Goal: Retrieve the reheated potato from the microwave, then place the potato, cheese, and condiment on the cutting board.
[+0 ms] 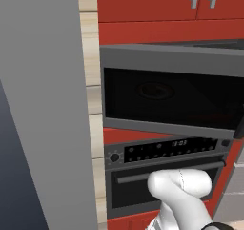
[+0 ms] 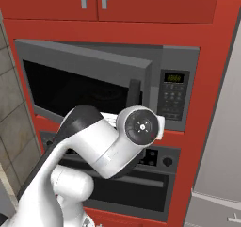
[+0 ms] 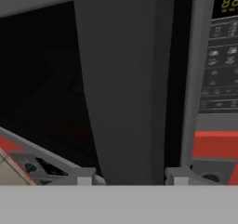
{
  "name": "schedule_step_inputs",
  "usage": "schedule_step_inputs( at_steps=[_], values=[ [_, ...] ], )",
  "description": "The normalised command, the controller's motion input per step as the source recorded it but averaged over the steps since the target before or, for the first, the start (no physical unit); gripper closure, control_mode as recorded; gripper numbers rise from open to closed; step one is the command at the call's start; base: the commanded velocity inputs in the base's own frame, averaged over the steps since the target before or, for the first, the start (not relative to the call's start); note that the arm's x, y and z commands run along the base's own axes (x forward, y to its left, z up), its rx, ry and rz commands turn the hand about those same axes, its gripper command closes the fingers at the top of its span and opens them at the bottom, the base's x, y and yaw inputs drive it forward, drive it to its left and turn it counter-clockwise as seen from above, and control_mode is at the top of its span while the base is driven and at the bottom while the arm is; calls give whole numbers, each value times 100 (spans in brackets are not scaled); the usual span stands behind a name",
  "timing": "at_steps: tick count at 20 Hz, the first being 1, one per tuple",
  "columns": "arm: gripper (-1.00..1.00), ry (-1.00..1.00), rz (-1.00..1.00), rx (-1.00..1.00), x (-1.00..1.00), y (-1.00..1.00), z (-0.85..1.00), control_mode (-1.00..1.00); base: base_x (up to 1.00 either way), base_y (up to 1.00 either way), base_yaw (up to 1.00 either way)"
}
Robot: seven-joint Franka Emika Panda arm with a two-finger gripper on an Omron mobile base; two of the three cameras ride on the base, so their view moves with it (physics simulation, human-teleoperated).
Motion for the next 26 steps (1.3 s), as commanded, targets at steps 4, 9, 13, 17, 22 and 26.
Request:
schedule_step_inputs(
  at_steps=[4, 9, 13, 17, 22, 26],
  values=[
    [100, 0, 0, 0, -64, 25, 2, -100, 0, 0, 0],
    [100, -1, 0, 0, -50, 29, 4, -100, 0, 0, 0],
    [100, 0, 0, 2, -27, 25, 4, -100, 0, 0, 0],
    [-100, 1, 0, 10, -17, 21, 6, -100, 0, 0, 0],
    [-100, 11, -1, 14, -19, -3, 1, -100, 0, 0, 0],
    [-100, 4, -5, 19, -52, -26, 9, -100, 0, 0, 0]
  ],
)
